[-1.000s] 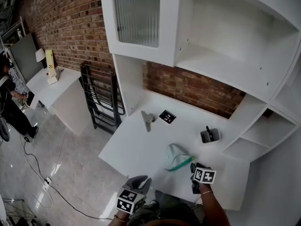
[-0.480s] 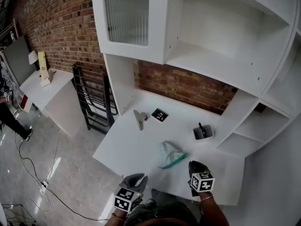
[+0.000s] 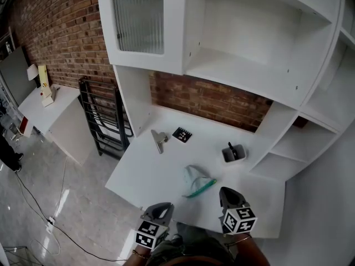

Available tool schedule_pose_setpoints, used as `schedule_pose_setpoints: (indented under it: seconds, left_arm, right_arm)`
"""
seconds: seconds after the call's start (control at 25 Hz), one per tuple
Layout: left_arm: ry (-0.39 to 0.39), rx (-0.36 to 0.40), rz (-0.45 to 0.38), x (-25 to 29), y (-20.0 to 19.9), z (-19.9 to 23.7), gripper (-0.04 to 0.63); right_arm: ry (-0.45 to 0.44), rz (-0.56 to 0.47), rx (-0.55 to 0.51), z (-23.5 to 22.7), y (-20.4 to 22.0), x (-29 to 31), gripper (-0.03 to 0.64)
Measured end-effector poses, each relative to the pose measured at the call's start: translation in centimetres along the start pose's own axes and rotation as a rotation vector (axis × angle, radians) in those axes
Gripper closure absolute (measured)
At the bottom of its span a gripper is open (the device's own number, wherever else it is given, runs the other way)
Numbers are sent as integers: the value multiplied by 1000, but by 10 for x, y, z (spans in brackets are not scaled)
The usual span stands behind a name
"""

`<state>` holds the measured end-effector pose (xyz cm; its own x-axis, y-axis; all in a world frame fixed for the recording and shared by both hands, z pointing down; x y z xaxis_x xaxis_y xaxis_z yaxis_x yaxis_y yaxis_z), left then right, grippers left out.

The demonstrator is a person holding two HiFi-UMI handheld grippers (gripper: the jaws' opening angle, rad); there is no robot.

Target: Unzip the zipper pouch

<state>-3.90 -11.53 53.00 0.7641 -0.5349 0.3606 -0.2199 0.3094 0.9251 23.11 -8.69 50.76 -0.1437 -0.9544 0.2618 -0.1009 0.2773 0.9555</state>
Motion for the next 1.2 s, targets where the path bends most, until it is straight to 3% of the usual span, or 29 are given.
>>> schedule_pose_setpoints:
  seconds: [0.44, 0.96, 1.2]
  left_arm:
    - [-36, -11, -31, -3, -3, 5, 592]
    - [-44, 30, -5, 1, -1, -1, 592]
    - [-48, -7, -8, 0, 2, 1, 592]
  right_arm:
    - [-11, -22, -8, 2, -1, -1, 617]
    - [-15, 16, -40, 4, 5, 1, 617]
    - [-23, 31, -45, 5, 11, 3, 617]
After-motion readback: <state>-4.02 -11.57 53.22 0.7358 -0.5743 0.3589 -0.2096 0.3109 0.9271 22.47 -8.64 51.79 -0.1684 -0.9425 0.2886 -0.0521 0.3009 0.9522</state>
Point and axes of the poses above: the fingertips, and each gripper's own axes: x forward along the fingers, z to its left, y out of its underside, the point moved 8 cm from there along -x, backward along the fingers, and after that the axes turned 4 degrees about -z, right-handed, at the moved point
